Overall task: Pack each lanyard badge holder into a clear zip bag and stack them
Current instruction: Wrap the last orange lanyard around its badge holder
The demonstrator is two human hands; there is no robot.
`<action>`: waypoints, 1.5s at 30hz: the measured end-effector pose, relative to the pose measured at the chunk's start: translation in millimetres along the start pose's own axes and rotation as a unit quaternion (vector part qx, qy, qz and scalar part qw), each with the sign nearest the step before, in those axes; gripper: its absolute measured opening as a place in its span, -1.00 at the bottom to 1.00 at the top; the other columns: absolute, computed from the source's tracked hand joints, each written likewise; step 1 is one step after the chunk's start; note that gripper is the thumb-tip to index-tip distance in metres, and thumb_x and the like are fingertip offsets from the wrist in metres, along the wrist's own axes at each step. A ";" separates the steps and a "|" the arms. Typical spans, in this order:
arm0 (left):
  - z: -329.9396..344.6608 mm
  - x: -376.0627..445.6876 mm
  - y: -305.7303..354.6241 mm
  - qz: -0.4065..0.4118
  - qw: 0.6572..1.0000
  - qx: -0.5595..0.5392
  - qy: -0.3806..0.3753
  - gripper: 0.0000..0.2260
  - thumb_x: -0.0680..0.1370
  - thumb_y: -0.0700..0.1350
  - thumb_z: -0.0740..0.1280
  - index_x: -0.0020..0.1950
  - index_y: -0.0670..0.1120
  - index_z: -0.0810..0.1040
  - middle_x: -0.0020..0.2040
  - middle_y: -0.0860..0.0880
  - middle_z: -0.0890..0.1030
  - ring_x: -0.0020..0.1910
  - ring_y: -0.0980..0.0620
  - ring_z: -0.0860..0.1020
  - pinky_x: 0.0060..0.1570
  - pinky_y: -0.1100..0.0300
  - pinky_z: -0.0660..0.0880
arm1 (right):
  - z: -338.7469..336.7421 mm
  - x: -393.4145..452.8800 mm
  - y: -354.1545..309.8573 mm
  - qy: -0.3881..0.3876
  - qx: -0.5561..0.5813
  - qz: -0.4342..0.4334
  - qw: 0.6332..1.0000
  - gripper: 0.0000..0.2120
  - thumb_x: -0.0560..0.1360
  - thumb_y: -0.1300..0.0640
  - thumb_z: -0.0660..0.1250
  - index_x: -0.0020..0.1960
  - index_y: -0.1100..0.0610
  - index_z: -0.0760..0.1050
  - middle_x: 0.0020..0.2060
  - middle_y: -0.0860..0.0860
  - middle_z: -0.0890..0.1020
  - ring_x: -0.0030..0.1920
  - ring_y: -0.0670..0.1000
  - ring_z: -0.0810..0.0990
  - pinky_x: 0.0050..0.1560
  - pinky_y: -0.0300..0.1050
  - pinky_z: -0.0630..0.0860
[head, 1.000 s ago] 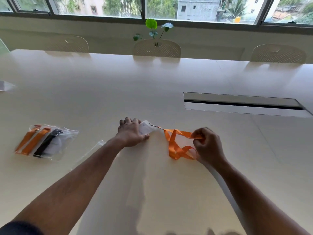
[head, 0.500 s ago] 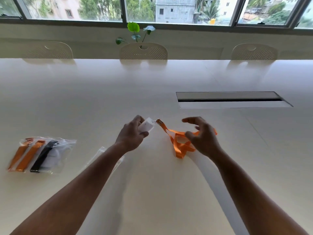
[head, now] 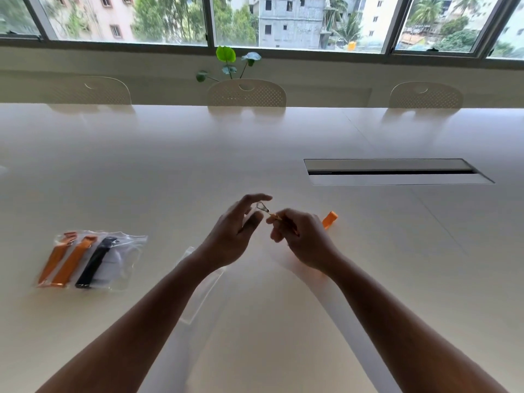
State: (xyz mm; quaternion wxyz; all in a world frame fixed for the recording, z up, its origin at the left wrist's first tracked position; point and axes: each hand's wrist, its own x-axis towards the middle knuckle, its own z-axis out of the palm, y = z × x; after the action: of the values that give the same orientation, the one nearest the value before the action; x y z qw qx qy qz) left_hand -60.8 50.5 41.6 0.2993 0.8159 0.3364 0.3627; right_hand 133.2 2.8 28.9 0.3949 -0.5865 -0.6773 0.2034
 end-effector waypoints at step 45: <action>-85.6 15.3 -46.0 -0.270 0.863 -0.279 0.322 -0.85 0.54 0.07 0.13 -0.08 0.27 0.47 -0.05 -0.04 0.50 -0.16 -0.07 0.44 -0.19 0.03 0.42 | -89.2 -36.1 118.0 0.240 0.006 0.201 0.950 -0.75 0.59 0.32 0.25 -0.02 0.03 0.63 -0.14 0.09 0.72 -0.24 0.06 0.73 -0.20 0.01 0.70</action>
State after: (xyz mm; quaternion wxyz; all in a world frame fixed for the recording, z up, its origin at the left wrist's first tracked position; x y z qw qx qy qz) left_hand -136.1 110.5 61.6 0.4757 0.4129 0.5062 0.5891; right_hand 277.0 -21.5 -15.0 0.5001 -0.7396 -0.4293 0.1363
